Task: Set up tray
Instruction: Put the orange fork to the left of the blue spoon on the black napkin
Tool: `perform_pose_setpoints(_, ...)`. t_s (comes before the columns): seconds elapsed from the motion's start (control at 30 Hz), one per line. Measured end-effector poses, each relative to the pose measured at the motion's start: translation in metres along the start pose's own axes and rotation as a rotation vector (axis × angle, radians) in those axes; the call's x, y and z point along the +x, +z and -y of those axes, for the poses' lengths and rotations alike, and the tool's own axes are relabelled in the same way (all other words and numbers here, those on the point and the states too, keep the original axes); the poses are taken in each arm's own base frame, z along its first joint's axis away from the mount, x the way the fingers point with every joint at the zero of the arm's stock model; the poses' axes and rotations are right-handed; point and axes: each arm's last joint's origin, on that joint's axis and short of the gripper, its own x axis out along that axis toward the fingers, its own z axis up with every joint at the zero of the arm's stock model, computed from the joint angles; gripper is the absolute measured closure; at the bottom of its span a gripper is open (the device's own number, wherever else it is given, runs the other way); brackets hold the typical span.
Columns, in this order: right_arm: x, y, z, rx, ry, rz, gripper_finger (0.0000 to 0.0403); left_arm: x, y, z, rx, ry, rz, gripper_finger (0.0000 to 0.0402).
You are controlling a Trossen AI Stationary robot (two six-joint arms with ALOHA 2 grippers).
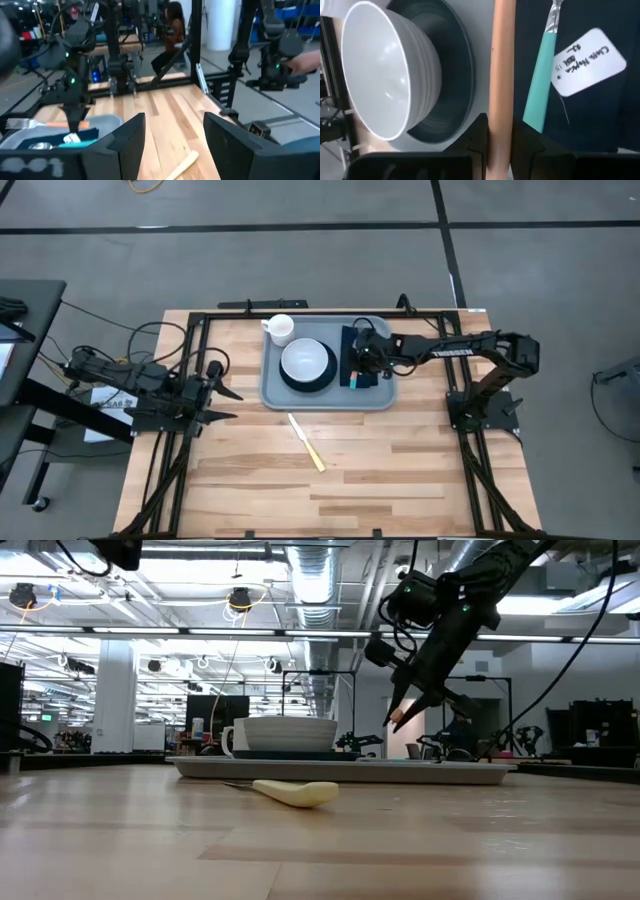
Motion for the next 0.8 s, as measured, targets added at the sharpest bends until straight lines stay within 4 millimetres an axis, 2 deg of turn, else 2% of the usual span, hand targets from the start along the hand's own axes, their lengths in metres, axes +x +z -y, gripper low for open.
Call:
perform_pose_setpoints(0.13,0.013,0.002,-0.001,-0.030,-0.054,-0.042,0.0366,0.000,0.003,0.000,0.000,-0.013,0.027,0.0210)
perform_pose_setpoints(0.3,0.029,0.020,-0.016,-0.123,-0.053,-0.099,0.0366,-0.001,0.013,-0.001,0.015,0.014,0.130,0.0210)
perform_pose_setpoints(0.5,0.031,0.045,-0.021,-0.091,-0.030,-0.090,0.0366,-0.003,0.001,0.001,-0.003,-0.047,0.009,0.0210)
perform_pose_setpoints(0.8,0.046,0.037,-0.013,-0.059,-0.109,-0.146,0.0366,-0.003,-0.002,0.001,-0.012,-0.047,-0.014,0.0210)
